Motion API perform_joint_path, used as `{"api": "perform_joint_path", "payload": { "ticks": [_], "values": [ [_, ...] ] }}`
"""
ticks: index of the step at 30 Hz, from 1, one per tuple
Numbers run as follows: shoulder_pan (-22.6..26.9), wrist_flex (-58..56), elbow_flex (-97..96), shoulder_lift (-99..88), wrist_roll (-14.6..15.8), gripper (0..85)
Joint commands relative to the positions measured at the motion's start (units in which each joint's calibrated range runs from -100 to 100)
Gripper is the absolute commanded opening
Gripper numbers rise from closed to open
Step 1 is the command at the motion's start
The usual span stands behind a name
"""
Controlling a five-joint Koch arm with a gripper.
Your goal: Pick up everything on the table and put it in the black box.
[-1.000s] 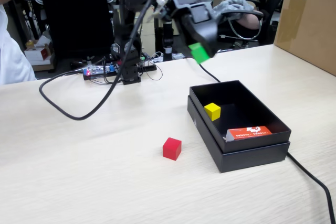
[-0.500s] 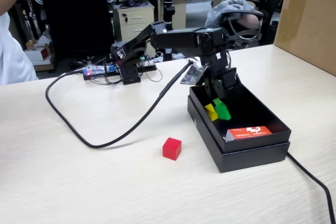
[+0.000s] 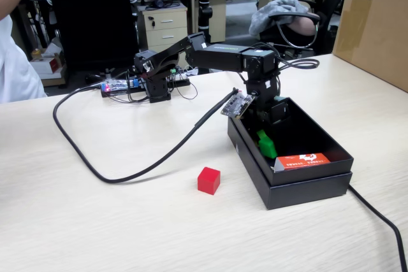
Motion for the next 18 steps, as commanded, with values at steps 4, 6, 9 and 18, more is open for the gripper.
{"api": "perform_joint_path", "payload": {
  "ticks": [4, 6, 9, 18],
  "values": [
    [0.4, -0.2, -1.5, -13.3, 0.2, 33.8],
    [0.4, -0.2, -3.5, -18.7, 0.2, 36.6],
    [0.3, -0.2, -10.5, -32.3, 0.1, 41.9],
    [-2.5, 0.2, -32.6, -68.1, -0.4, 46.9]
  ]
}}
